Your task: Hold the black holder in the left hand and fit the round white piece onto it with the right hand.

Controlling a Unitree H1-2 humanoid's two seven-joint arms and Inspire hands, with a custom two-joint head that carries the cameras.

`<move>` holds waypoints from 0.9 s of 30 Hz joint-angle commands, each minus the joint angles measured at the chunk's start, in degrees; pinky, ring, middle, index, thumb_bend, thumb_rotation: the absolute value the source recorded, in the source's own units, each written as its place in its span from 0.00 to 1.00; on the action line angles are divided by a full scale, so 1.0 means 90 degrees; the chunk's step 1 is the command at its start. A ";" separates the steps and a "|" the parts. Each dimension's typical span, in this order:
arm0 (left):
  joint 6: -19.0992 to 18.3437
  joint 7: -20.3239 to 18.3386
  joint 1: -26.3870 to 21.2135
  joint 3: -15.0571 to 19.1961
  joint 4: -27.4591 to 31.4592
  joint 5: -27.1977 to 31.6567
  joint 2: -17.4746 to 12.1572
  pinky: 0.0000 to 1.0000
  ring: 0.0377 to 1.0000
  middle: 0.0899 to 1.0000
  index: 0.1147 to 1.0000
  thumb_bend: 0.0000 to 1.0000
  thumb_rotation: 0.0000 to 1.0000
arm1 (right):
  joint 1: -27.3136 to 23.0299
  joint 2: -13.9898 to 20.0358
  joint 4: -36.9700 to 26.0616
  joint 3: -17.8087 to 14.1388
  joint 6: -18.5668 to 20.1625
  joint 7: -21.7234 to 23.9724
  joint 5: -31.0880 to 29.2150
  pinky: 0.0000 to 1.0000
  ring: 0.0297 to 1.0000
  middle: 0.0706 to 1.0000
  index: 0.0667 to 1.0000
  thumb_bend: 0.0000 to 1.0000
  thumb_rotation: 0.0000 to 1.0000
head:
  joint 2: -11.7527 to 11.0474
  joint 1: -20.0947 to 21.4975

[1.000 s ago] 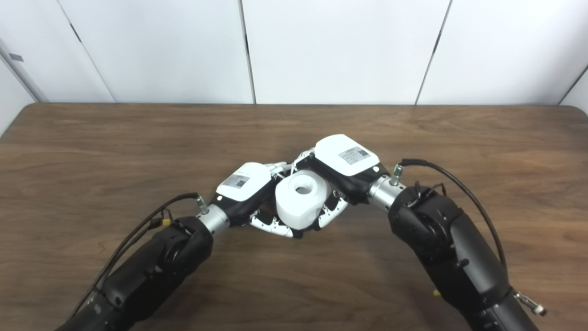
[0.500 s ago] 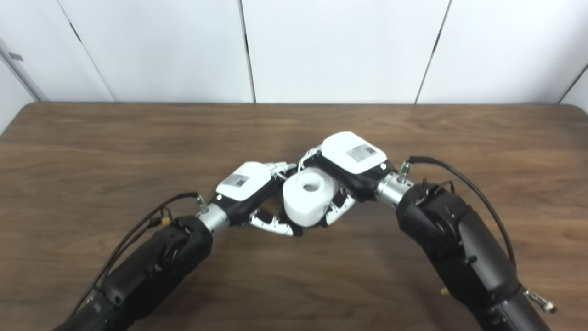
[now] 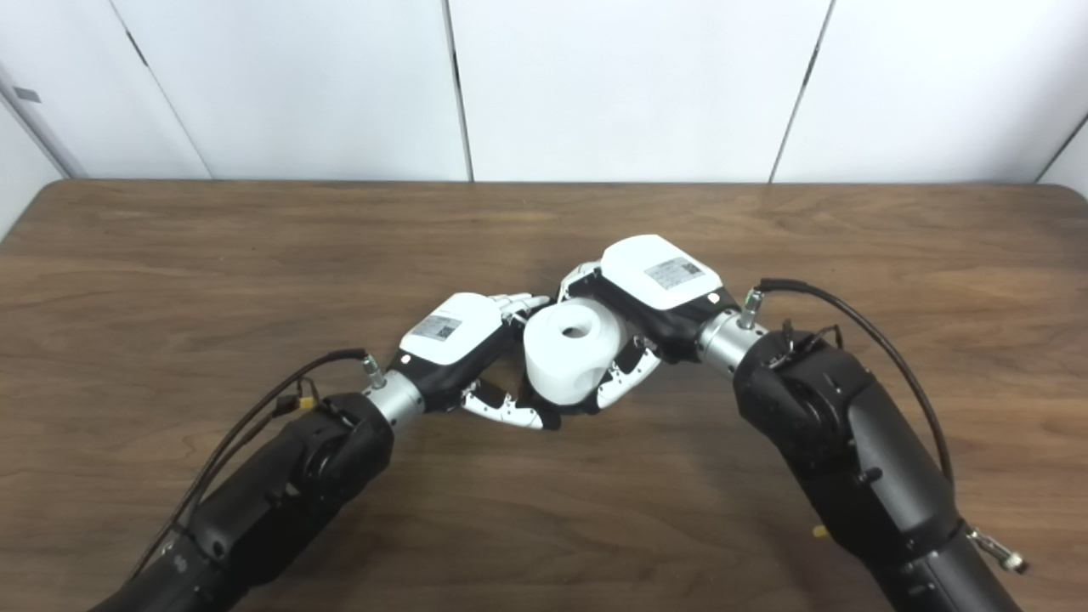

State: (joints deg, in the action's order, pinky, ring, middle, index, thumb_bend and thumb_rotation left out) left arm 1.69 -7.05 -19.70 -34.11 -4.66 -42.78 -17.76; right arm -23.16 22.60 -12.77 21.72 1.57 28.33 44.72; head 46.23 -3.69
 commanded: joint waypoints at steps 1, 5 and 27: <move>-0.0001 -0.0646 0.0342 -0.0303 -0.0227 -0.0150 -0.0118 0.88 0.91 0.91 0.42 0.52 0.07 | -0.0046 0.0068 -0.0103 -0.0024 0.0044 0.0059 0.0156 0.77 0.74 0.74 0.86 0.86 0.25 | 0.0019 -0.0006; -0.0043 -0.0659 0.0345 -0.0311 -0.0206 -0.0180 -0.0107 0.88 0.91 0.91 0.42 0.52 0.07 | -0.0023 0.0066 -0.0097 -0.0043 0.0031 0.0024 0.0141 0.77 0.75 0.75 0.86 0.87 0.24 | 0.0025 -0.0018; -0.0020 -0.0658 0.0336 -0.0299 -0.0220 -0.0172 -0.0120 0.89 0.92 0.90 0.42 0.52 0.07 | -0.0027 0.0007 -0.0193 -0.0225 0.0011 0.0003 0.0010 0.76 0.82 0.88 1.00 0.94 0.29 | 0.0068 -0.0038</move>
State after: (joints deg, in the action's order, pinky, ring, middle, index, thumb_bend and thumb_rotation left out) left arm 1.69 -7.05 -19.51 -34.08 -4.56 -42.77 -17.77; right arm -21.51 22.59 -12.82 20.87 1.84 29.21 45.39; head 46.84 -3.96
